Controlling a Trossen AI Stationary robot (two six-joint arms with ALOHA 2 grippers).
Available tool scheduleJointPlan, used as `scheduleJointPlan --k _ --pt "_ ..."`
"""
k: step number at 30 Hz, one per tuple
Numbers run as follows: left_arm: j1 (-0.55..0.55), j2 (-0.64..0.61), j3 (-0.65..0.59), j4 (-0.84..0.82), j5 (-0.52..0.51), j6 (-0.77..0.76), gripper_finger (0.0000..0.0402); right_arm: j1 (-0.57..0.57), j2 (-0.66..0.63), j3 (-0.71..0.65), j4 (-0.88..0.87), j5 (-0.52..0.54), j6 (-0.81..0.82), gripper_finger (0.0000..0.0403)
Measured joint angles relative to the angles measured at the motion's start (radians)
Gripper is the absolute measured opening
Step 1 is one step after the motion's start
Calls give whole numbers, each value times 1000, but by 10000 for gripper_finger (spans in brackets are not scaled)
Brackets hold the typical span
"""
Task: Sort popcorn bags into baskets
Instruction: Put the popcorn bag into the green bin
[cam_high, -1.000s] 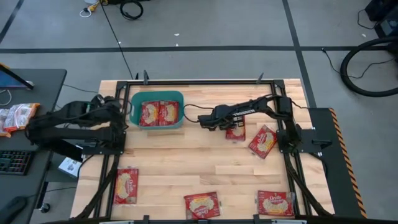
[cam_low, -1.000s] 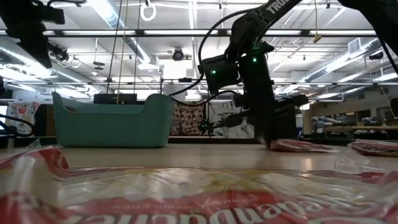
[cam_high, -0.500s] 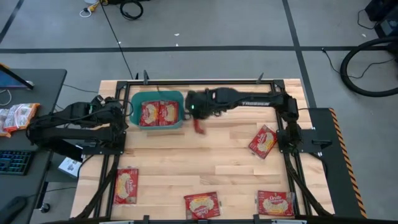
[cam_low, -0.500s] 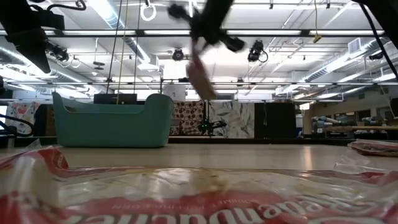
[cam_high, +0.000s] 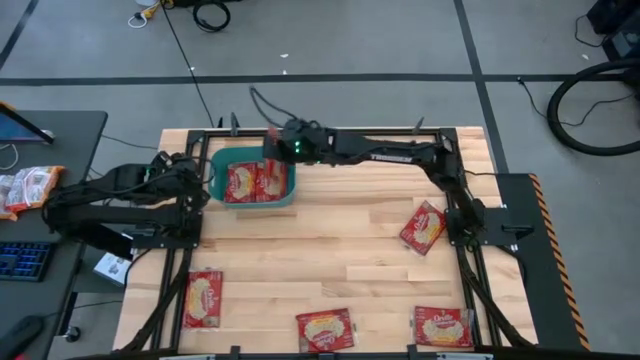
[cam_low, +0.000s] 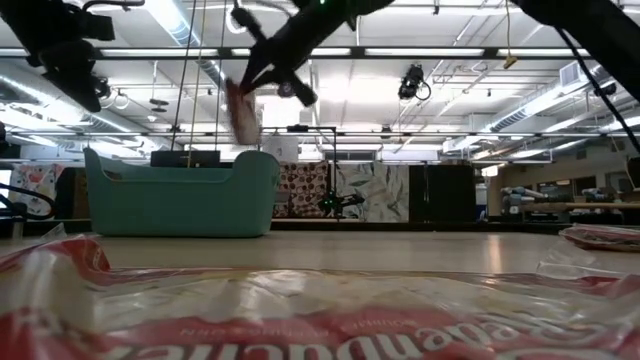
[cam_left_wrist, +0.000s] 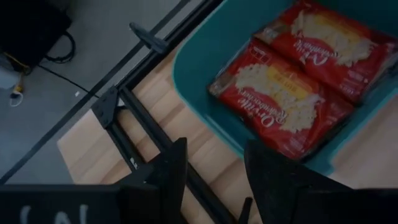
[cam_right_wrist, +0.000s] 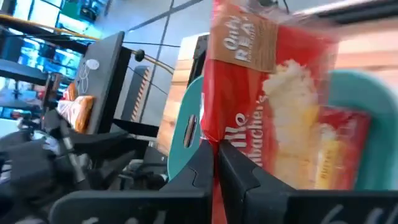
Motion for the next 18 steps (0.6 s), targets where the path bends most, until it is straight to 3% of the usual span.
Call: scheduleJointPlan --k 10,18 --pt "0 59 0 22 -3 18 164 -28 120 1 -189 -21 57 12" --pt "-1 67 0 59 24 44 164 -68 209 4 -61 -107 29 9"
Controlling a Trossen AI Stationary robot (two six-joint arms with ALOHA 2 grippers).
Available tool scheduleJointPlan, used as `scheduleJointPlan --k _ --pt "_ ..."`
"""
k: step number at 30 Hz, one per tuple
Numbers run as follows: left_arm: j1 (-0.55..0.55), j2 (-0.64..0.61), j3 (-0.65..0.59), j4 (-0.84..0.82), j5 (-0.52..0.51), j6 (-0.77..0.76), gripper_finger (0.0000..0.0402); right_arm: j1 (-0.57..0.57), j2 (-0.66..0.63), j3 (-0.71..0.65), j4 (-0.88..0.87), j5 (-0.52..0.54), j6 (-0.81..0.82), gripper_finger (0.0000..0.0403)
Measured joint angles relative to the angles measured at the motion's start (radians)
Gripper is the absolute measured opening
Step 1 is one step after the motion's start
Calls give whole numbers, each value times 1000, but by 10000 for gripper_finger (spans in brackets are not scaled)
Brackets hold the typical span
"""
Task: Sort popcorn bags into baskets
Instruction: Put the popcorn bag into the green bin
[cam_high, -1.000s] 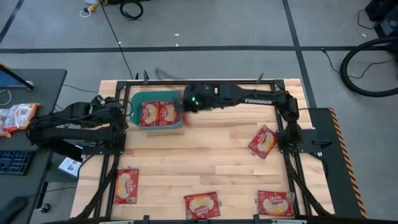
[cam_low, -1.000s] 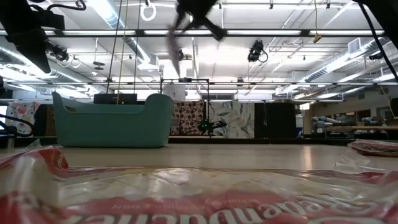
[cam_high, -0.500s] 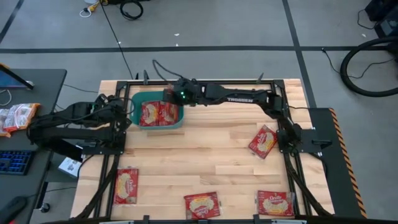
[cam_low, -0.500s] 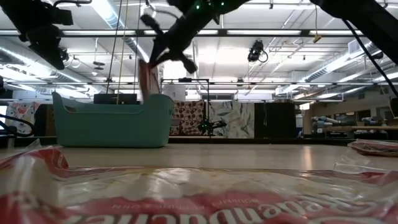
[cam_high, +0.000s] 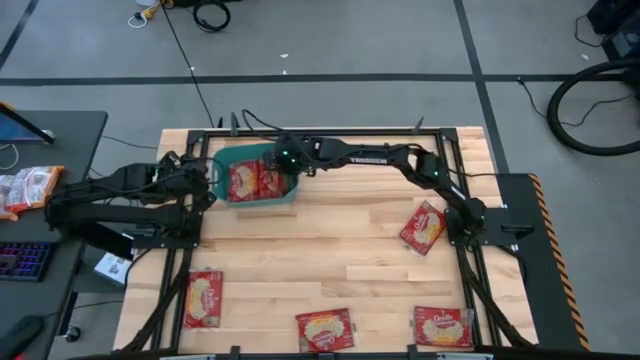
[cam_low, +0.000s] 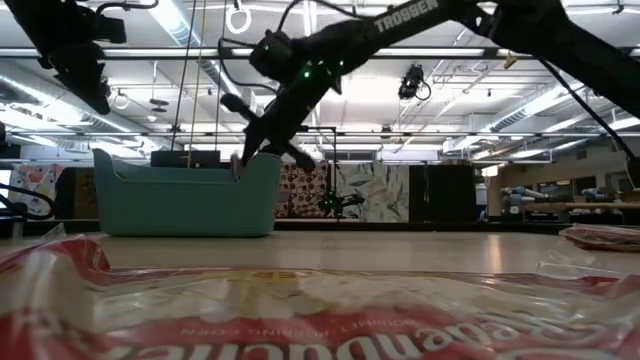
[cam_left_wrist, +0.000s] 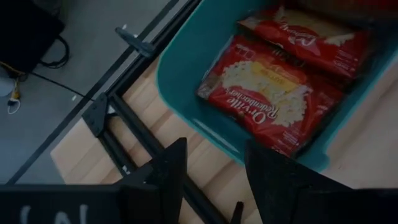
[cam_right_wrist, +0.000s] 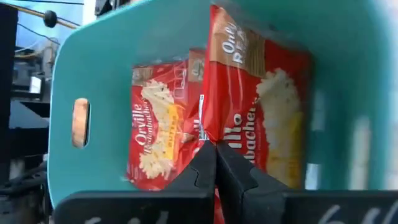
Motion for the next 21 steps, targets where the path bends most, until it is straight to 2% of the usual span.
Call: scheduleJointPlan --k 5,8,15,21 --pt "-1 -1 0 28 9 -9 164 -4 42 1 97 -46 3 12" --pt "-1 0 0 32 17 -24 164 7 45 0 123 0 -1 26" --pt "-1 0 0 37 17 -20 164 7 45 -1 161 12 -62 100" --pt "1 8 0 36 51 7 164 9 43 -4 295 38 -293 154"
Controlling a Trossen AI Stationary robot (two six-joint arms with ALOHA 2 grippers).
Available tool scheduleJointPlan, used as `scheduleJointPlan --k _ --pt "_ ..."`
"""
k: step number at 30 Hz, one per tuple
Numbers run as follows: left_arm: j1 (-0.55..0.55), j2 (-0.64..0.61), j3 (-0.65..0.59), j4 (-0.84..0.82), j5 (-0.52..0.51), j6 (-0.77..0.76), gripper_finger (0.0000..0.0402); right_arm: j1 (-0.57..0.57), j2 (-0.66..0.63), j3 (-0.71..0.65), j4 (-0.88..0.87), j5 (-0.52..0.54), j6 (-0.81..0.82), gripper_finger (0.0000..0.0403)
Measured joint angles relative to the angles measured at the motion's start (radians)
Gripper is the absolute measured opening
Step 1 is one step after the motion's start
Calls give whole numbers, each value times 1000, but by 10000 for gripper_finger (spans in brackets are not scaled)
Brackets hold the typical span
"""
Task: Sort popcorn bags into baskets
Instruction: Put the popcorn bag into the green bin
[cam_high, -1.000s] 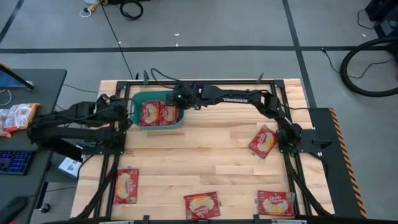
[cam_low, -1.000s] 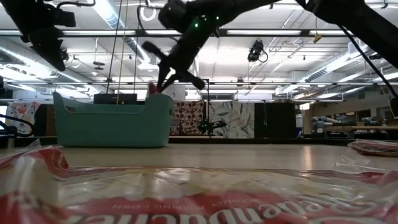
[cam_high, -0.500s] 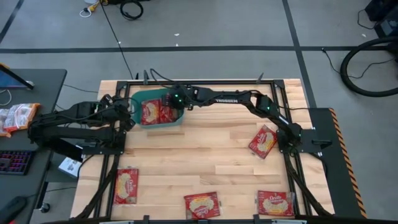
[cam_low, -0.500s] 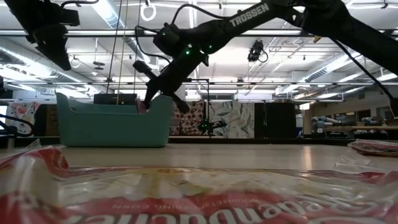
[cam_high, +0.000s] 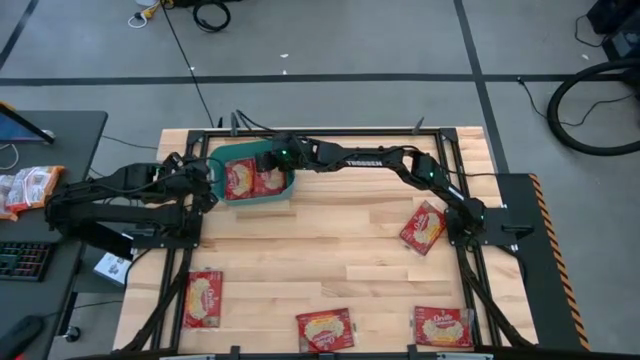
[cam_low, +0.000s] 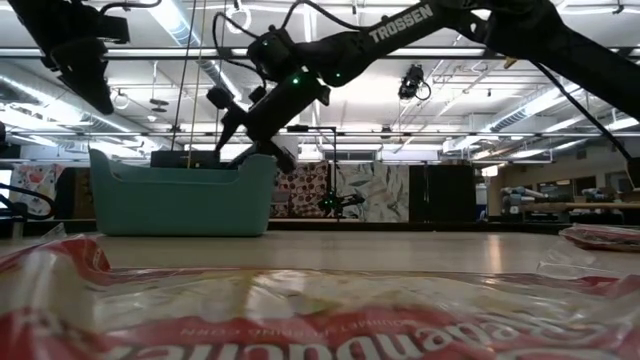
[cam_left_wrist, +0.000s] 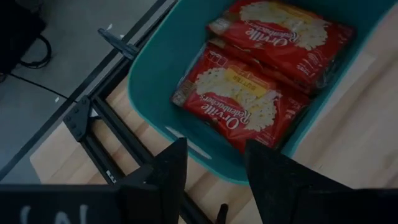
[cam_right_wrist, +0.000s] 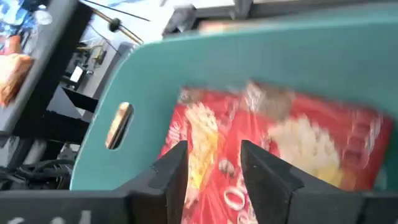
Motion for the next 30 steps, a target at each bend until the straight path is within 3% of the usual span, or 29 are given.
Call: scheduleJointPlan --k 6,9,13,17,20,24,30 --pt "0 10 0 -10 2 -8 164 14 -54 0 -93 50 -135 152" --pt "0 10 0 -9 83 12 164 23 -118 1 -256 122 -178 150" --pt "-9 9 0 40 260 49 164 31 -199 2 -674 247 -104 152" --pt "-47 8 0 159 321 30 164 33 -261 2 -1082 319 -22 164" --pt "-85 8 0 297 365 28 164 56 -311 -28 -1265 338 18 178" --pt "-147 9 0 472 407 39 164 104 -408 -189 -1353 312 152 198" --pt "-244 9 0 565 415 44 164 215 -631 -667 -1289 163 512 211"
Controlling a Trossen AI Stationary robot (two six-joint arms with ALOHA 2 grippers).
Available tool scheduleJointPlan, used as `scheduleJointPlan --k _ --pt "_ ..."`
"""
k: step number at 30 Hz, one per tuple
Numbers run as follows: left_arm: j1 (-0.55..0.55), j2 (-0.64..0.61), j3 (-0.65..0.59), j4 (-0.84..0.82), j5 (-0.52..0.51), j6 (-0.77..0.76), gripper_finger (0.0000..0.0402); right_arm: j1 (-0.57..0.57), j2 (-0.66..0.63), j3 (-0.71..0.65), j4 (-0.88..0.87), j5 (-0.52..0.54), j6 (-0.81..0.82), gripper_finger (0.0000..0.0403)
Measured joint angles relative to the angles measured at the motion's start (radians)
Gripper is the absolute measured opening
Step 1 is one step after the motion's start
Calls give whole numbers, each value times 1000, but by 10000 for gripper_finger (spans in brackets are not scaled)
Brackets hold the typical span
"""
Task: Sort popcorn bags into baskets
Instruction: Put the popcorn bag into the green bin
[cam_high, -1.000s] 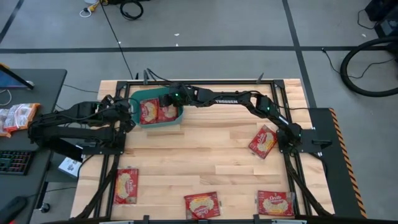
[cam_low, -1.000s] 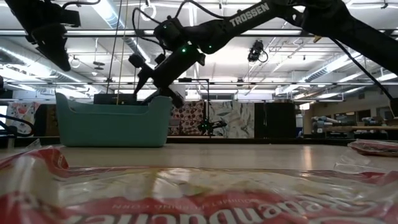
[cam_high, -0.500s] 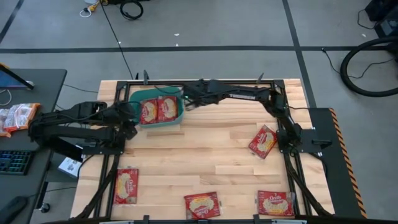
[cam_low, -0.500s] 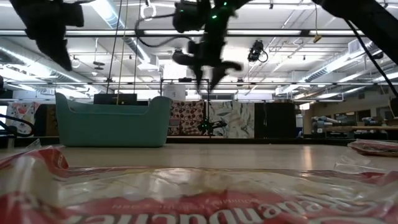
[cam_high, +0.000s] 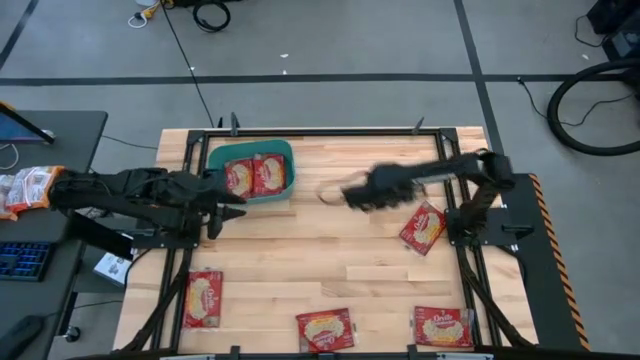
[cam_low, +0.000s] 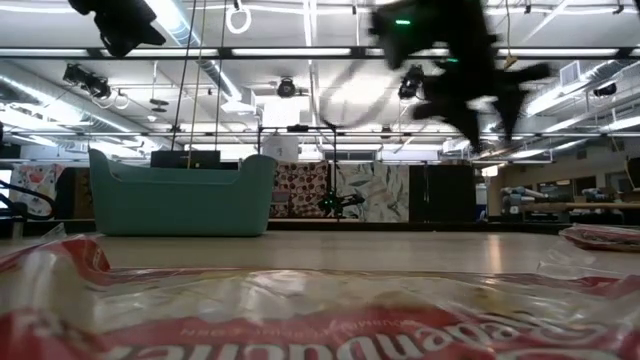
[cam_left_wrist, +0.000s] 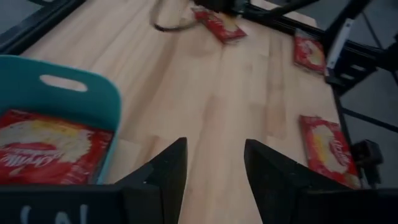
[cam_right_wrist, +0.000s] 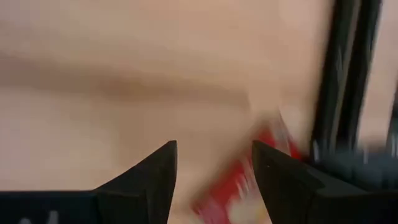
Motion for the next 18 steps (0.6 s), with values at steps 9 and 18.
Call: scheduleJointPlan --k 9,18 --pt "-52 1 0 44 -16 -15 164 206 -269 -477 200 -136 595 211" --pt "-50 2 0 63 -89 0 164 205 -255 -684 497 -106 759 208"
